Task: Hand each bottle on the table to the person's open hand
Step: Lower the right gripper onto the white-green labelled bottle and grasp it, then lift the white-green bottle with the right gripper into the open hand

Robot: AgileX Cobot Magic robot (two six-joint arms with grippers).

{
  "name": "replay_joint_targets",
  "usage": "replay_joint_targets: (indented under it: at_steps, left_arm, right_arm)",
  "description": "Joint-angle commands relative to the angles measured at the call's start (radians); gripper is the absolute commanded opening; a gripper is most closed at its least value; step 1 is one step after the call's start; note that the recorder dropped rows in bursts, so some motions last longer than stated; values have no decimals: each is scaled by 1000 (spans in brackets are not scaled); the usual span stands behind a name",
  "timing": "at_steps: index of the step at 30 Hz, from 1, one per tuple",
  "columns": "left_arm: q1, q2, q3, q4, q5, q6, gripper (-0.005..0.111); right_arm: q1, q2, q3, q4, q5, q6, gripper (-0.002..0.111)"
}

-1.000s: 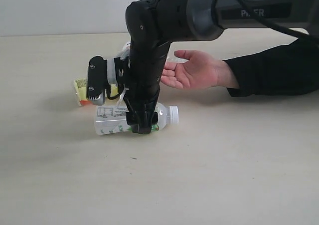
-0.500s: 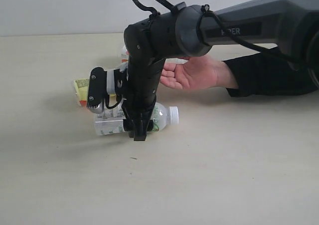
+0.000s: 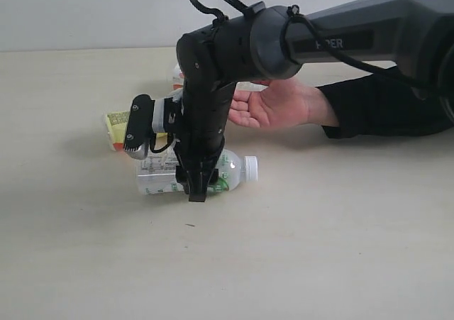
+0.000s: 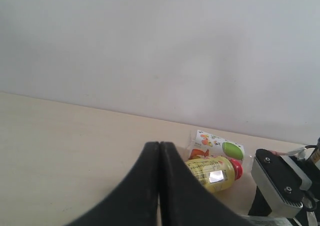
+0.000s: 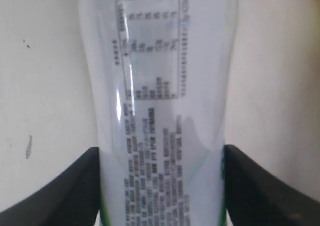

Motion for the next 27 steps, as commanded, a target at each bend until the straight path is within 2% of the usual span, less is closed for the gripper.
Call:
replay_joint_targets:
  at_steps: [1,9,14,18,20,23,27]
  left_arm:
    - [-7,-6,-1,6,2,0,0]
    - [-7,-6,-1,6,2,0,0]
    - [-7,-6,-1,6,2,0,0]
    - [-7,-6,-1,6,2,0,0]
    - [-7,-6,-1,6,2,0,0]
    - [-7,-6,-1,6,2,0,0]
    - [-7,-6,-1,6,2,0,0]
  right_arm:
    - [4,-26,-6,-1,55,22,0]
    - [4,-144,-6,-5,142,119,0]
    - [2,-244,-6,-51,99,234,0]
    - [2,-301,-6,-192,32,494,0]
    - [-10,-318,-6,-293,-1,688,0]
    - [-39,-325,-6,-418,5,906,0]
    - [-119,-313,-6,-443,11,1109,0]
